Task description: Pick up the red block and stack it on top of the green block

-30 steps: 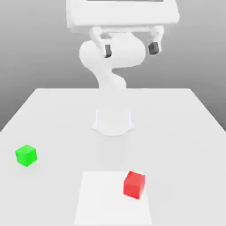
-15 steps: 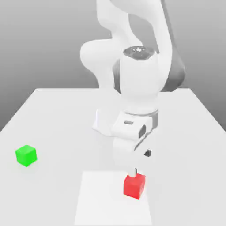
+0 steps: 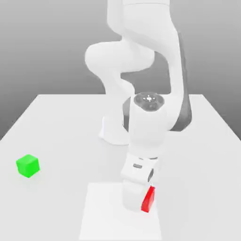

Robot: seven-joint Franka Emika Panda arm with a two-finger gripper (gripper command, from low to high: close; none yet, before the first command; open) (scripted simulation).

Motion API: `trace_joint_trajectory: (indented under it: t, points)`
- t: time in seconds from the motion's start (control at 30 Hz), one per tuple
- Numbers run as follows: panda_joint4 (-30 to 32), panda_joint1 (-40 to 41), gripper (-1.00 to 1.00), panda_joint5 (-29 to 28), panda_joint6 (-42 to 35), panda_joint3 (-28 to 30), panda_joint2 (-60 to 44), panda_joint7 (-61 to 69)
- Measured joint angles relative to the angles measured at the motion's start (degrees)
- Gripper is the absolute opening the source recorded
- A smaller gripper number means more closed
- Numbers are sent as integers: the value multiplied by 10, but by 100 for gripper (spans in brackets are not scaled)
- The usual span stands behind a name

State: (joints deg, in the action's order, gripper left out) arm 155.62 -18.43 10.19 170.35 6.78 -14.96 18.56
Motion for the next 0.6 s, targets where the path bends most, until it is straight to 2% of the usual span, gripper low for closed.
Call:
trace_joint_trajectory:
  t: [0.1,0.47,0.6]
  points:
    - [0,1,-100,0,0,-1,-1,0]
    - [20,-17,-100,-90,-105,42,127,-64]
    - [18,47,-100,-104,-140,89,167,53]
